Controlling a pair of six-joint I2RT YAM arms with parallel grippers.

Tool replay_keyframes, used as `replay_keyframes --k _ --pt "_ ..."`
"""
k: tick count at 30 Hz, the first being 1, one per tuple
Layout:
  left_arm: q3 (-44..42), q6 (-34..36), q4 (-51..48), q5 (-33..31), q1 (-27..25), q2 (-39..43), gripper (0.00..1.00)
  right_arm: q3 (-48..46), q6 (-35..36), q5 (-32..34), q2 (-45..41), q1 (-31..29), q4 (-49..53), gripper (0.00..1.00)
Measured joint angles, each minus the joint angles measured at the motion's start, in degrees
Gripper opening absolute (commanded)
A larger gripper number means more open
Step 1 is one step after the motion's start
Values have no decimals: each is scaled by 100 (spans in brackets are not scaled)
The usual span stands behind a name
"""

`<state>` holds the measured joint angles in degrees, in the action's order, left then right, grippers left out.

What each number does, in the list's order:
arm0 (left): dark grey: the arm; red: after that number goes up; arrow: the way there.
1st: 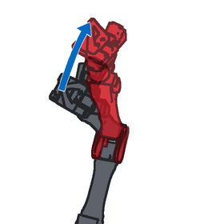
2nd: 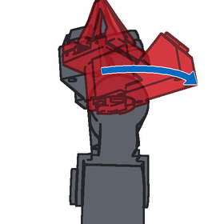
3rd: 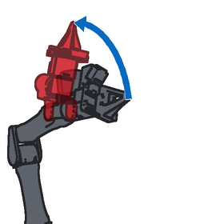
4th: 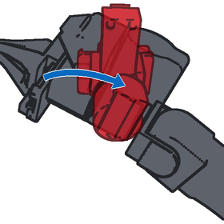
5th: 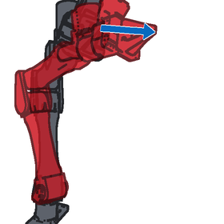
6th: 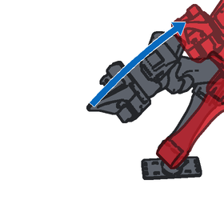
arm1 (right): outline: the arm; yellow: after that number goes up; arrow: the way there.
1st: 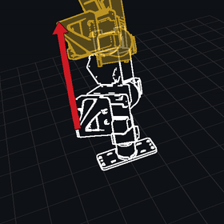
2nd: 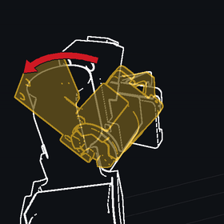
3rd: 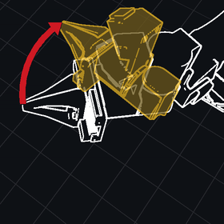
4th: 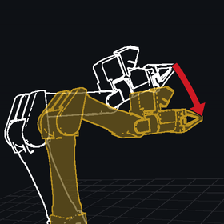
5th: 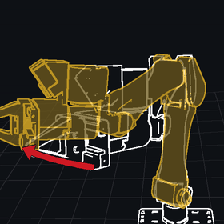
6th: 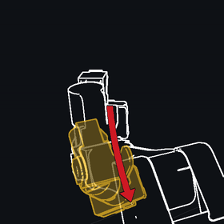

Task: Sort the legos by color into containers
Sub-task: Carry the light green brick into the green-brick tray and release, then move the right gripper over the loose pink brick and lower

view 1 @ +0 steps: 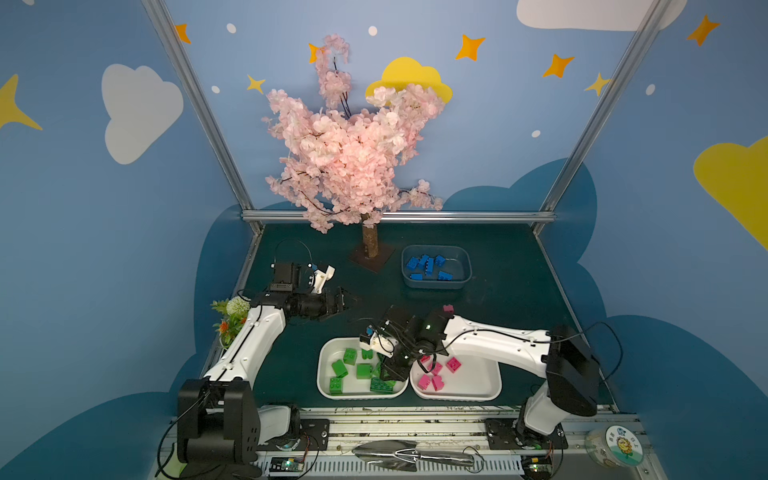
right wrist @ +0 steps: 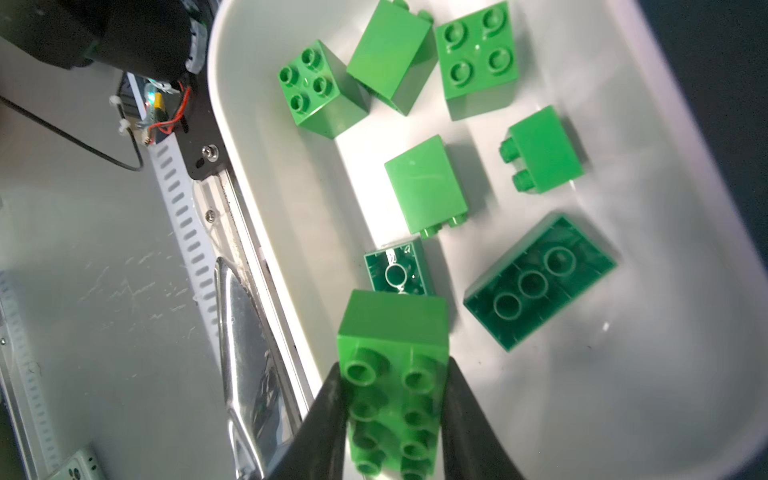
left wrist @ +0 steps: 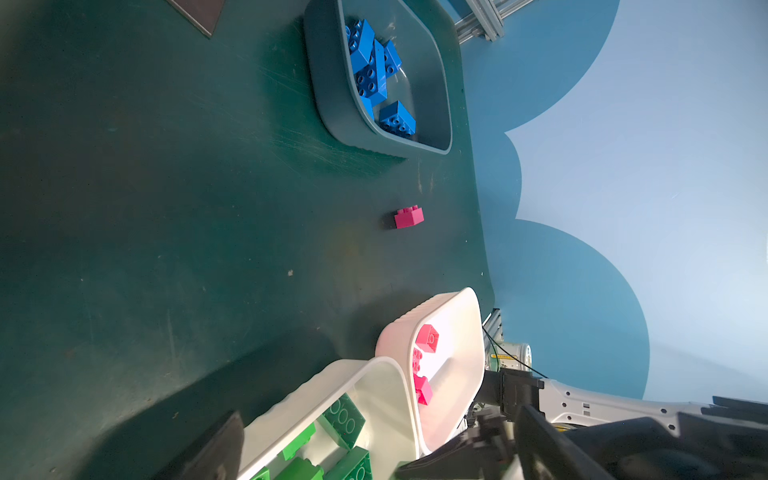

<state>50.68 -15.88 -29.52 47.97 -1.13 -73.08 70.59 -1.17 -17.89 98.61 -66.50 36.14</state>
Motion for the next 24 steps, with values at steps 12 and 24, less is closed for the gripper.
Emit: replay_keyframes --k 12,24 --pt "0 7 -9 4 39 11 100 184 13 -33 -28 455 9 58" --pt "0 2 2 13 44 -15 99 74 107 754 -940 2559 874 64"
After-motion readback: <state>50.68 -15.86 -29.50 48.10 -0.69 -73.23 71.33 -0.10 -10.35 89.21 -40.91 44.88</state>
